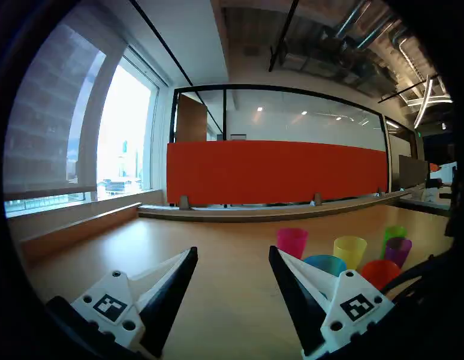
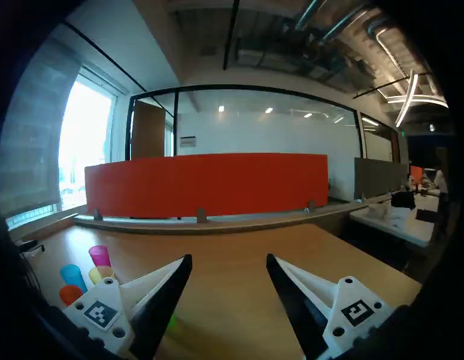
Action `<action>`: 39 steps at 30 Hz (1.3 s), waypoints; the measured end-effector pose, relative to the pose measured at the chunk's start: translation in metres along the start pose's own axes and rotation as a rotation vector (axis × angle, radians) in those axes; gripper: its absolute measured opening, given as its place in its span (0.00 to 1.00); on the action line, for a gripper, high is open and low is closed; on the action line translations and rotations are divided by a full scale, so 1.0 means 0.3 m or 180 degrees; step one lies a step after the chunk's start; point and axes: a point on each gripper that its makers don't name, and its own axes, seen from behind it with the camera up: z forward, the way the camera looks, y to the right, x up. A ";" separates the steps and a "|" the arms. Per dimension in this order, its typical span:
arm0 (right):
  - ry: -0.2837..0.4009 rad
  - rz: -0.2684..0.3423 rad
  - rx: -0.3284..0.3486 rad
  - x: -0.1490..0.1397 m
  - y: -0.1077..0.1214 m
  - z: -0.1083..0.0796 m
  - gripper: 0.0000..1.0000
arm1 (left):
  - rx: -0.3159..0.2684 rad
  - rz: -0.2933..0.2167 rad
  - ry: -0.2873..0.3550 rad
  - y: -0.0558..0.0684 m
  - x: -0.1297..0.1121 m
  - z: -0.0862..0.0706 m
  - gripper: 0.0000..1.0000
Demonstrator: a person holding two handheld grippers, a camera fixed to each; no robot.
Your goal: Pour water
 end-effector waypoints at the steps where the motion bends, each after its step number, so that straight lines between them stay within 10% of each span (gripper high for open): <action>1: 0.0001 0.0000 0.0001 0.001 0.001 -0.001 0.96 | -0.0001 0.0000 0.0000 0.000 0.000 0.000 0.88; 39: 0.0285 -0.0091 0.0185 -0.029 -0.019 0.021 0.96 | 0.0007 0.0007 -0.0009 -0.004 -0.011 0.006 0.92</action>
